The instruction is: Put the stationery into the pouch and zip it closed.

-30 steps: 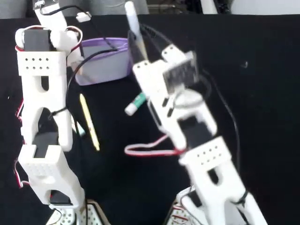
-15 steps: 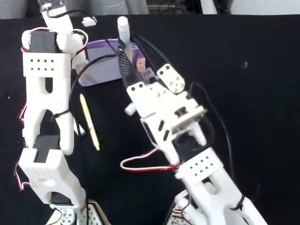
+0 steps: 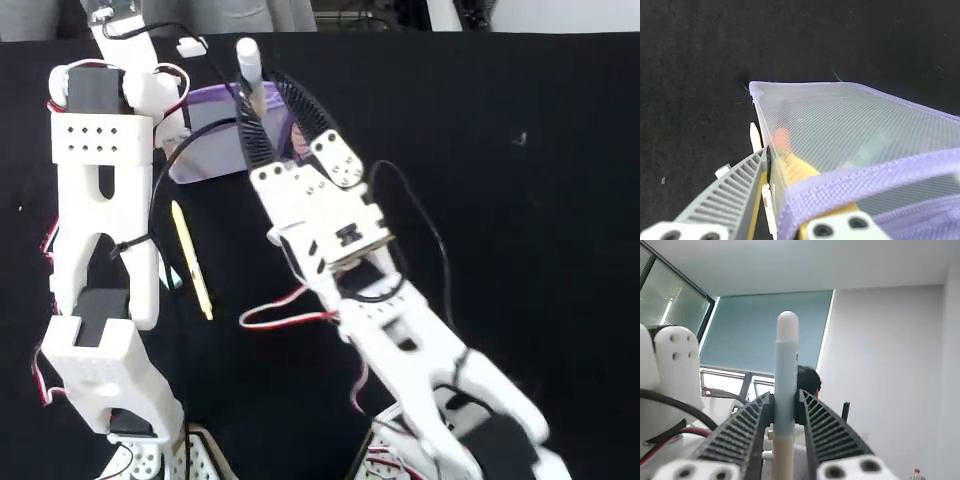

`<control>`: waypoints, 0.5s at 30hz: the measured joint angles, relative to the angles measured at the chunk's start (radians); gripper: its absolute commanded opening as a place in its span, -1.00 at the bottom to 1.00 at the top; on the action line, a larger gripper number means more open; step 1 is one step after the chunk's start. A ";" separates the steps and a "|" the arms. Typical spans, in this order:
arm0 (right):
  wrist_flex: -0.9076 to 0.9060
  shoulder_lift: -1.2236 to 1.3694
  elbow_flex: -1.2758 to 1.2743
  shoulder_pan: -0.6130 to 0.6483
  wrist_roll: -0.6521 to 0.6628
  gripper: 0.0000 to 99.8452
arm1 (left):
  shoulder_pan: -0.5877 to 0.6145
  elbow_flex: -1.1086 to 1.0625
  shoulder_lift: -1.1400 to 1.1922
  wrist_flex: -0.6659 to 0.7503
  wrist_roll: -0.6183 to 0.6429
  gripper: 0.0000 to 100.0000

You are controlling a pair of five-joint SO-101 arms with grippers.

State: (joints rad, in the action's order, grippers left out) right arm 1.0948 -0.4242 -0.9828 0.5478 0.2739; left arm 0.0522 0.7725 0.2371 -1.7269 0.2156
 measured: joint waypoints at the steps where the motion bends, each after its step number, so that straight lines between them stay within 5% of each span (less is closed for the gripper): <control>1: 0.044 0.040 0.012 0.008 0.023 -0.98 | 0.000 -0.005 -0.002 0.000 0.000 -0.94; 15: 0.195 0.244 0.115 0.015 0.086 -0.98 | 0.000 -0.008 0.006 0.005 0.002 -0.94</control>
State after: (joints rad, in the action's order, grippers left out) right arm 1.2896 -0.1803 -0.8677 0.5631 0.3598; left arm 0.0522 0.7649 0.2432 -1.7223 0.2171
